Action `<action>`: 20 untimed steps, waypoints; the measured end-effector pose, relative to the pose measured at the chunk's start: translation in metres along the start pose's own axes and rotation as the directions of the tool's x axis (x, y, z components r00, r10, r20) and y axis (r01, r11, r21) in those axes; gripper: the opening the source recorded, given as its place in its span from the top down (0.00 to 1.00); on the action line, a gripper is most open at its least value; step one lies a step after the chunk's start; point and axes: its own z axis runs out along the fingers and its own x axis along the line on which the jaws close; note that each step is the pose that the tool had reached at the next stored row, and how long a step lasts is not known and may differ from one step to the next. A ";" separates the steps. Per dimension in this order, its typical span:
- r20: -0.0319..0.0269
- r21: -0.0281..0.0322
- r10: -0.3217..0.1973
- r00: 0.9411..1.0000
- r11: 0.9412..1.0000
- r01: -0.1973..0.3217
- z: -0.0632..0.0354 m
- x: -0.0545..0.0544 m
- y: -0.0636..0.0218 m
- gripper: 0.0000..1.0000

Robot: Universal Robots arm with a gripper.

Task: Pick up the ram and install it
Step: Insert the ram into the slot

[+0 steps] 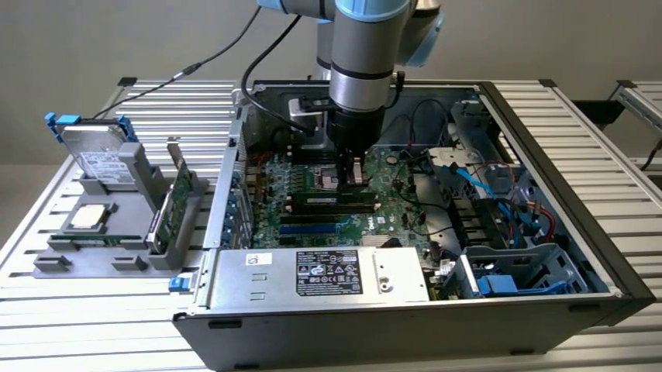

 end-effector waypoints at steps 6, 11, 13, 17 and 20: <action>-0.001 0.006 0.001 1.000 1.000 0.000 -0.0001 0.000 0.0021 0.87; -0.003 0.023 0.002 1.000 1.000 -0.002 0.0001 0.000 0.0049 0.87; -0.004 0.023 0.002 1.000 1.000 -0.002 0.0000 0.000 0.0056 0.87; -0.007 0.024 0.002 1.000 1.000 -0.002 0.0000 0.000 0.0072 0.87; -0.007 0.024 0.002 1.000 1.000 -0.002 0.0001 0.000 0.0072 0.87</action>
